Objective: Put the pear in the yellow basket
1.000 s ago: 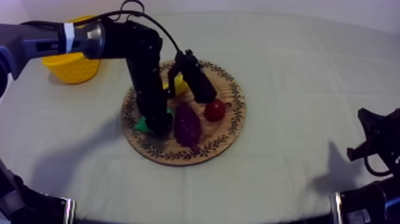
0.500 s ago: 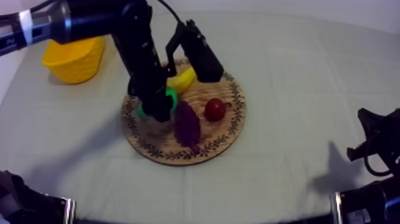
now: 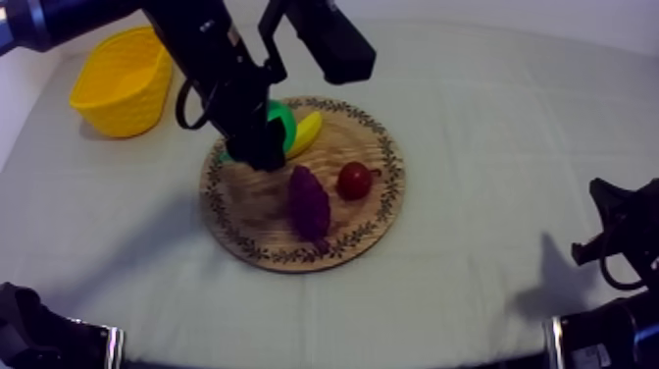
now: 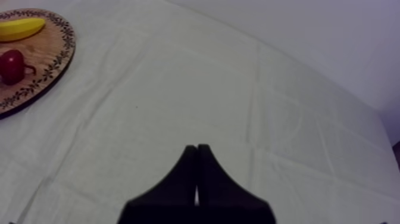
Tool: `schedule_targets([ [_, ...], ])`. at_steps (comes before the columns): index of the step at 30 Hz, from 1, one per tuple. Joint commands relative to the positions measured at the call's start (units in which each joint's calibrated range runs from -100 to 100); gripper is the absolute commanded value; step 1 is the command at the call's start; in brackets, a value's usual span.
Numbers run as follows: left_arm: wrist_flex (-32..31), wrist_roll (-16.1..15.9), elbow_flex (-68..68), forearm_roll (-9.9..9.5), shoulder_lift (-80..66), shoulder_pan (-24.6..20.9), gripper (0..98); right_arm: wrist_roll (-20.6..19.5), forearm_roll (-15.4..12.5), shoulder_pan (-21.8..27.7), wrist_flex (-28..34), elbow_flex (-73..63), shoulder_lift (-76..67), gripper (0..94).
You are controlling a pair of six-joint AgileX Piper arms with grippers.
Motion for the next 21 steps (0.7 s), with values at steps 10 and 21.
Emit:
schedule_targets([
  [10, -1.5, 11.7, -0.2, 1.99, -1.6, 0.5, 50.7, 0.0, 0.0, 0.0, 0.0, 0.0, 0.0, 0.4],
  [21, -3.1, 27.5, 1.5, 3.13, -3.2, 0.3, 49.5, 0.0, 0.0, 0.0, 0.0, 0.0, 0.0, 0.4],
])
